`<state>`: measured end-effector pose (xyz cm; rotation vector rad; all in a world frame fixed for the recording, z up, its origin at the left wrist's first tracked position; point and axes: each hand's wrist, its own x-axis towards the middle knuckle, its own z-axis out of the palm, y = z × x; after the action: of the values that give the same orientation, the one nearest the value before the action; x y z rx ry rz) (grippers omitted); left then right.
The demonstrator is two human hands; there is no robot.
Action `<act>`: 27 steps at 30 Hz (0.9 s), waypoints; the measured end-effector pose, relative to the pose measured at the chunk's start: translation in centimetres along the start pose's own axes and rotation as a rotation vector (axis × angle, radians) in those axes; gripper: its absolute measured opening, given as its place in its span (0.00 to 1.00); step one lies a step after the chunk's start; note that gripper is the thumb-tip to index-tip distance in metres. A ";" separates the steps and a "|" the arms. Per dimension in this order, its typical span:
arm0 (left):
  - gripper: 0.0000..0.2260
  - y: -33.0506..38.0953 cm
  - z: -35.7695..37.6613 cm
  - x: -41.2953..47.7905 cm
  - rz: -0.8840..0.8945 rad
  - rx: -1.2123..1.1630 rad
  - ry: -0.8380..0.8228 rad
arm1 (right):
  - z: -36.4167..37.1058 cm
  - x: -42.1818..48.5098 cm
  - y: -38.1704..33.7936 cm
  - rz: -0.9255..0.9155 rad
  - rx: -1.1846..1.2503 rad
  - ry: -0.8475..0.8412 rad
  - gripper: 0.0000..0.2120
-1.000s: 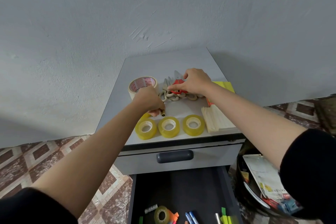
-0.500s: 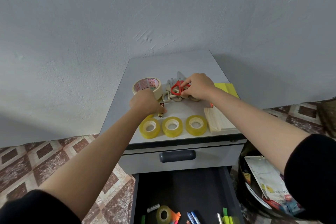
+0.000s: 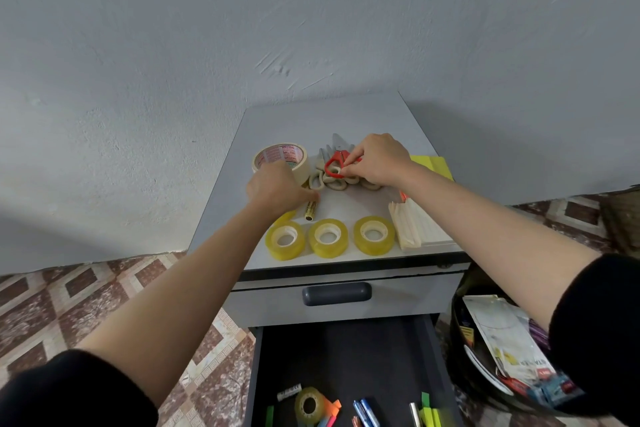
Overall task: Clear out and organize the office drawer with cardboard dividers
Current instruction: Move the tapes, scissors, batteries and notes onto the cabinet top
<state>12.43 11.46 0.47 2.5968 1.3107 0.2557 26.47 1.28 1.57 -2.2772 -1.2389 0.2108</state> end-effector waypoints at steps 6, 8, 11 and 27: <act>0.16 0.8 0.9 -0.3 0.018 0.019 0.031 | 0.2 -0.1 -0.1 0.002 -0.010 0.021 0.10; 0.14 0.8 0.8 -0.4 0.017 0.014 0.021 | 0.2 -0.1 -0.2 0.012 -0.002 0.021 0.09; 0.14 0.7 0.5 -0.4 0.004 0.010 0.006 | 0.1 -0.2 -0.2 0.017 0.003 0.019 0.09; 0.12 -0.7 -0.1 -0.3 -0.009 -0.018 0.009 | 0.1 -0.6 -0.5 0.025 0.009 0.032 0.09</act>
<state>11.74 11.61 0.34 2.5772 1.3166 0.2765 25.72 1.06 1.64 -2.2804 -1.1916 0.1882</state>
